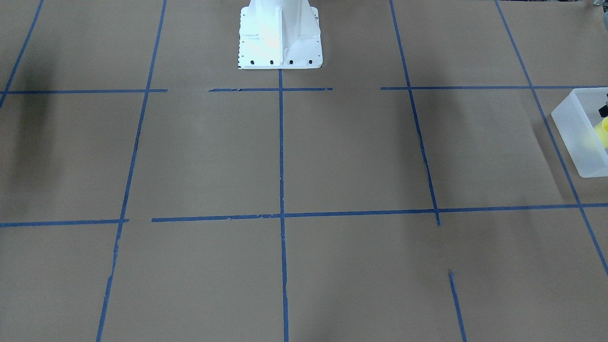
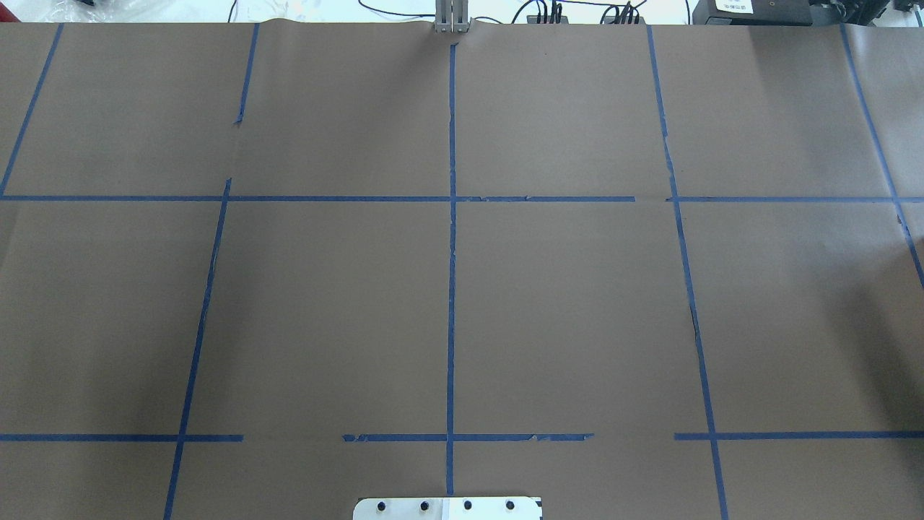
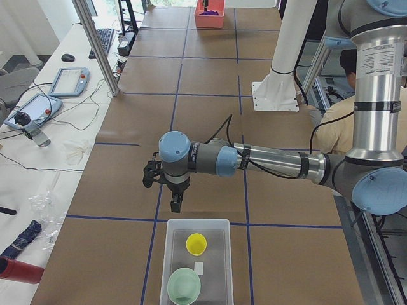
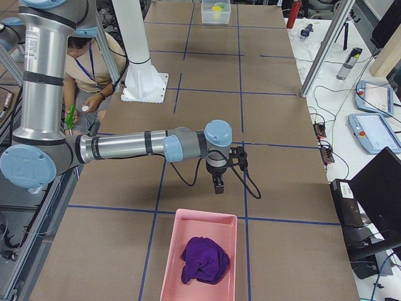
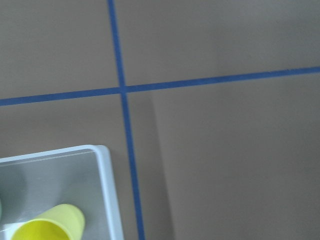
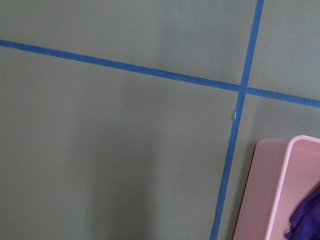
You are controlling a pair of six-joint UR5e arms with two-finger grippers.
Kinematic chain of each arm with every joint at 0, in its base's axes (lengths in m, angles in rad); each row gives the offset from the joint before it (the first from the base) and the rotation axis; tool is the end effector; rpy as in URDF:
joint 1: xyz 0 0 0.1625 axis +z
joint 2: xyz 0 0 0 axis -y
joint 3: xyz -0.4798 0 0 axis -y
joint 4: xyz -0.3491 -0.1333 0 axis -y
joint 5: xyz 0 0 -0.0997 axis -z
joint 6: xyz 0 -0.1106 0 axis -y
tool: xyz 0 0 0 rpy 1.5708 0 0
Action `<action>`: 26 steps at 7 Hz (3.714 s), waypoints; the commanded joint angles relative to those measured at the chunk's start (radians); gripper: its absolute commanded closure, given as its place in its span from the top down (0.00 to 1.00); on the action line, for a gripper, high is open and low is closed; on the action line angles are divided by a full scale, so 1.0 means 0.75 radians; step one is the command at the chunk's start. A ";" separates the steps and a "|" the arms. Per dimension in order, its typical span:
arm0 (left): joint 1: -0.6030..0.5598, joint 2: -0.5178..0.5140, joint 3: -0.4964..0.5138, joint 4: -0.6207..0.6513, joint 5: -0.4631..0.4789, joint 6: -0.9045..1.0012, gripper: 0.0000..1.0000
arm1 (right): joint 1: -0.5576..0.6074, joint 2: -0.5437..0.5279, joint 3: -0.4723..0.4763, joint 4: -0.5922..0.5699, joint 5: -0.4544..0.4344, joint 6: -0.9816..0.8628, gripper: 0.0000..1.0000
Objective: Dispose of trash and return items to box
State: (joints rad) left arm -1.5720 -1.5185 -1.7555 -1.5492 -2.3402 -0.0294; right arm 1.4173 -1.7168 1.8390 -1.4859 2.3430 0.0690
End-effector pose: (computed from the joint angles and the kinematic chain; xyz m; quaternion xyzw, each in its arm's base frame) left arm -0.0569 -0.4288 0.6635 0.0460 0.3754 0.0066 0.9257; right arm -0.0042 -0.3945 0.6517 0.0536 -0.3829 -0.0778 0.9190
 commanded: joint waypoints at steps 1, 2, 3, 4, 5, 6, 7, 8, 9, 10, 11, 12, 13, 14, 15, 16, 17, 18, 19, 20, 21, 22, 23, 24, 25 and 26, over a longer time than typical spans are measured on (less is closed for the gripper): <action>-0.033 -0.012 0.037 -0.014 0.024 0.000 1.00 | 0.002 -0.012 0.004 0.001 0.011 0.000 1.00; -0.031 -0.023 0.088 -0.051 0.024 0.000 1.00 | 0.002 -0.014 0.010 0.003 0.020 0.000 1.00; -0.029 -0.021 0.091 -0.084 0.024 0.000 1.00 | 0.002 -0.008 0.006 0.003 0.020 0.000 1.00; -0.029 -0.021 0.089 -0.084 0.022 0.000 1.00 | 0.000 0.000 0.004 0.003 0.020 0.000 1.00; -0.029 -0.019 0.091 -0.082 0.022 0.000 1.00 | 0.000 0.000 0.002 0.003 0.020 0.000 1.00; -0.029 -0.019 0.095 -0.082 0.022 0.000 1.00 | 0.002 0.000 0.004 0.005 0.020 0.002 1.00; -0.029 -0.019 0.091 -0.082 0.022 0.000 1.00 | 0.002 -0.002 0.004 0.005 0.020 0.002 1.00; -0.027 -0.017 0.103 -0.084 0.022 0.000 1.00 | 0.002 -0.004 0.006 0.007 0.022 0.002 1.00; -0.027 -0.016 0.107 -0.084 0.022 0.000 1.00 | 0.002 -0.006 0.004 0.010 0.022 0.002 1.00; -0.021 -0.016 0.107 -0.082 0.020 0.000 1.00 | 0.002 -0.010 0.008 0.012 0.022 0.004 1.00; -0.019 -0.010 0.105 -0.076 0.020 0.000 1.00 | 0.002 -0.016 0.008 0.014 0.044 0.004 1.00; -0.017 -0.010 0.105 -0.080 0.020 0.000 1.00 | 0.002 -0.024 0.010 0.016 0.087 0.004 1.00; -0.017 -0.010 0.103 -0.080 0.020 0.000 1.00 | 0.002 -0.026 0.011 0.016 0.093 0.004 1.00; -0.017 -0.010 0.105 -0.082 0.020 0.000 1.00 | 0.002 -0.024 0.011 0.016 0.093 0.004 1.00; -0.017 -0.010 0.103 -0.082 0.020 0.000 1.00 | 0.002 -0.020 0.006 0.016 0.093 0.004 1.00; -0.009 -0.014 0.103 -0.084 0.020 0.002 1.00 | 0.002 -0.016 0.000 0.020 0.091 0.004 1.00; -0.011 -0.018 0.103 -0.086 0.020 0.002 1.00 | 0.002 -0.022 0.012 0.020 0.091 0.004 1.00; -0.009 -0.021 0.093 -0.084 0.017 0.002 1.00 | 0.002 -0.036 0.021 0.020 0.093 0.004 1.00; -0.009 -0.021 0.091 -0.080 -0.013 0.000 1.00 | 0.002 -0.038 0.015 0.020 0.093 0.004 1.00; -0.009 -0.019 0.093 -0.076 -0.064 0.000 1.00 | 0.004 -0.047 0.023 0.020 0.093 0.004 1.00; -0.007 -0.019 0.093 -0.078 -0.068 0.000 1.00 | 0.004 -0.053 0.021 0.020 0.093 0.004 1.00; -0.002 -0.019 0.093 -0.082 -0.068 0.000 1.00 | 0.004 -0.053 0.023 0.020 0.093 0.004 1.00; -0.002 -0.019 0.093 -0.084 -0.068 0.000 1.00 | 0.002 -0.045 0.025 0.020 0.095 0.004 1.00; -0.002 -0.019 0.089 -0.086 -0.070 0.002 1.00 | 0.002 -0.043 0.035 0.020 0.095 0.004 1.00; -0.002 -0.021 0.087 -0.086 -0.113 0.002 1.00 | 0.002 -0.051 0.041 0.022 0.112 0.004 1.00; -0.002 -0.021 0.085 -0.088 -0.223 0.000 1.00 | 0.002 -0.053 0.041 0.022 0.124 0.004 1.00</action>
